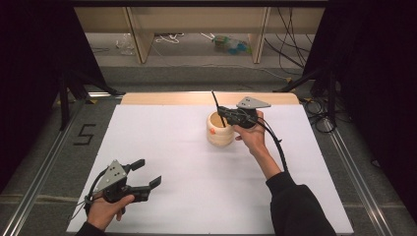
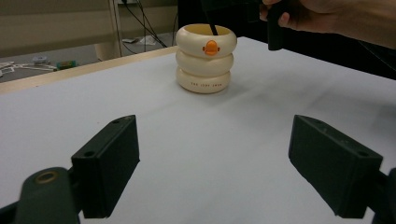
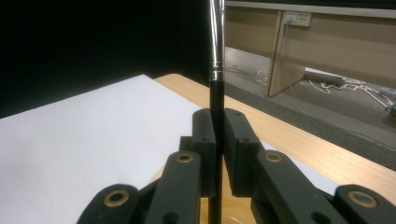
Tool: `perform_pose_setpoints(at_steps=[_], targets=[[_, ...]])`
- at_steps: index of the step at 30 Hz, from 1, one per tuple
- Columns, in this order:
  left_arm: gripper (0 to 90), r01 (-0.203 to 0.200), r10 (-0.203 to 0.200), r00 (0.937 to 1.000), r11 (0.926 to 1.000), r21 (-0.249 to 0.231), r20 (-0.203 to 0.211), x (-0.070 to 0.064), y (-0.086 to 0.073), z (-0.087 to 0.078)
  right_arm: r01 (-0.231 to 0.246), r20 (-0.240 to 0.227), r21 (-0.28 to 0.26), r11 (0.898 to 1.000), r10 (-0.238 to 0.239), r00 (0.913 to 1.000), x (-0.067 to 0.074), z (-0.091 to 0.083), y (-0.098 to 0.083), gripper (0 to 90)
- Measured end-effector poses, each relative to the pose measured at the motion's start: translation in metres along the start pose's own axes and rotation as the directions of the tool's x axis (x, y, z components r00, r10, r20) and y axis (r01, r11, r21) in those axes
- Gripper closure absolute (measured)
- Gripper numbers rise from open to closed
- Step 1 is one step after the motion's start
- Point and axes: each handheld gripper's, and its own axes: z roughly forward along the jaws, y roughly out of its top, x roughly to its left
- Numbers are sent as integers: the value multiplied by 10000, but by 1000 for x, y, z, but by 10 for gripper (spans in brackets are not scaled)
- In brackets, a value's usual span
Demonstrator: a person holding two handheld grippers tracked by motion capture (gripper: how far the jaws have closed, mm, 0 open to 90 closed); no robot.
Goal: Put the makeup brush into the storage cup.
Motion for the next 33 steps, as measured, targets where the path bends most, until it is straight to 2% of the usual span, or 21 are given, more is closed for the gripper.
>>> perform_pose_setpoints(at_steps=[12,14,18,20,23,26,30,33], targets=[[163,8,-8,10000,10000,-9,6,0,0,0,-33,83,315,9995,30,10000,2,2,-3,841],[163,-5,5,10000,10000,-2,5,0,0,0,-94,54,156,9998,93,9999,2,4,-4,841],[163,6,-6,10000,10000,-4,6,0,0,0,-98,145,309,9995,93,9999,2,4,-5,838],[163,7,-7,10000,10000,-8,1,0,0,0,-195,30,427,9989,194,9998,2,3,-5,829],[163,3,-3,10000,10000,-14,0,0,0,0,-95,251,422,9991,84,9997,2,3,-4,749],[163,2,-2,10000,10000,-31,2,0,0,0,-505,343,293,9983,495,9982,2,1,-1,650],[163,-9,9,10000,10000,-47,4,0,0,0,-793,653,29,9968,789,9947,3,-6,7,528],[163,12,-12,10000,10000,-25,-5,0,0,0,-988,726,6,9951,985,9925,4,-12,12,487]])
